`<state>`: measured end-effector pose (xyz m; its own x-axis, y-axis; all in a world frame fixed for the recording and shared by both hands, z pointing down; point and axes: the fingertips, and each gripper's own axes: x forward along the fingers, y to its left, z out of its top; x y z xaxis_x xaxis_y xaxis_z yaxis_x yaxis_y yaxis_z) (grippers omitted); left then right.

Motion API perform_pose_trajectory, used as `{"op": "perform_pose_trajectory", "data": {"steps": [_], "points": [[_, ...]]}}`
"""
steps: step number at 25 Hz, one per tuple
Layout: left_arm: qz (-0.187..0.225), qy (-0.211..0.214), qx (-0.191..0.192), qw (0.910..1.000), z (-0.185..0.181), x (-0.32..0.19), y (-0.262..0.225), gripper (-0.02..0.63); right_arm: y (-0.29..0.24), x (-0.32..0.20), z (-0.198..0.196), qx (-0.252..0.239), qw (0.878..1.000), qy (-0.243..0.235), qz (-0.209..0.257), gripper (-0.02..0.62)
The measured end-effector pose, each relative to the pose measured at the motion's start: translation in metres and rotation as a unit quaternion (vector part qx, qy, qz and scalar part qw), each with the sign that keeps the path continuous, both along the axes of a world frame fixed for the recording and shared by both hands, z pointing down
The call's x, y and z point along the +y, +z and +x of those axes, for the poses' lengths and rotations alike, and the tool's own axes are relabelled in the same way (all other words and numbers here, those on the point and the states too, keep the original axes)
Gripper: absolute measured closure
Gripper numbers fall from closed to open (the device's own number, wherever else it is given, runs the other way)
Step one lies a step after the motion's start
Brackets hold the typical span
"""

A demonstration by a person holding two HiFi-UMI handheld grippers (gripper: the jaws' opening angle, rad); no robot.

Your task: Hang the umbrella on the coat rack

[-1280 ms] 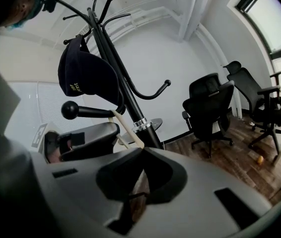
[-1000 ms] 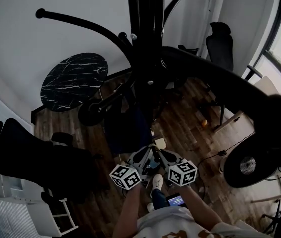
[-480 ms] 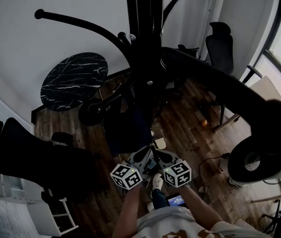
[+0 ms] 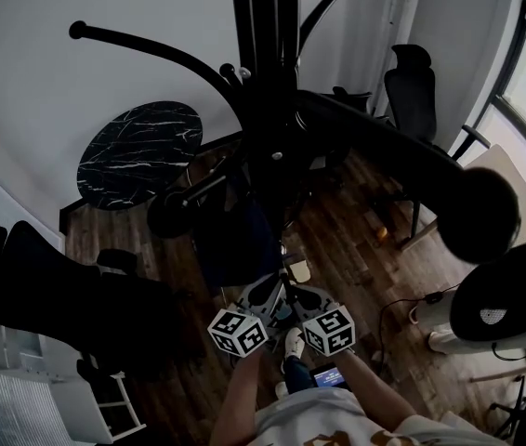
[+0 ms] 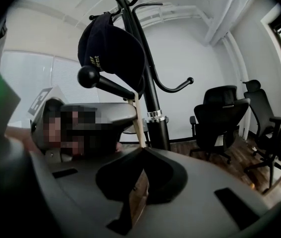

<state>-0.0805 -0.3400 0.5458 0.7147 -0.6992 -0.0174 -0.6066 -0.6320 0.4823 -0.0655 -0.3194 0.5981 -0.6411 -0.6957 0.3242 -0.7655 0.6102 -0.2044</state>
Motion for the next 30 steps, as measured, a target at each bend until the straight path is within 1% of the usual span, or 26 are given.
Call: {"op": "perform_pose_trajectory", "data": {"steps": [2,4,9,11,14,18,22,26,30], "points": [[0.0,-0.005,-0.008,1.0,-0.001,0.0,-0.001,0.581,0.0,0.004,0.0,0.002,1.0,-0.002,0.001,0.583],[0.003,-0.01,-0.012,0.9999,-0.002,0.001,-0.002,0.555,0.0,0.008,0.001,0.004,1.0,-0.005,0.0,0.583],[0.01,-0.027,-0.009,0.9995,-0.006,0.008,-0.009,0.557,-0.005,0.016,0.007,0.015,1.0,0.0,0.013,0.583],[0.015,-0.033,-0.016,0.9992,-0.007,0.013,-0.012,0.557,-0.007,0.021,0.011,0.019,1.0,0.005,0.017,0.583],[0.015,-0.033,-0.026,0.999,-0.007,0.024,-0.012,0.574,-0.013,0.029,0.016,0.018,0.999,0.014,0.024,0.583],[0.014,-0.021,-0.022,0.9995,-0.001,0.046,-0.015,0.584,-0.035,0.046,0.021,0.0,0.999,0.015,0.049,0.583],[0.032,-0.02,-0.024,0.999,0.006,0.071,-0.026,0.586,-0.058,0.069,0.026,-0.019,0.997,0.021,0.076,0.584],[0.042,-0.021,-0.035,0.9983,0.008,0.098,-0.035,0.586,-0.073,0.093,0.031,-0.027,0.996,0.027,0.084,0.583],[0.048,-0.032,-0.043,0.9974,0.002,0.117,-0.045,0.586,-0.093,0.108,0.034,-0.063,0.993,0.041,0.086,0.584]]}}
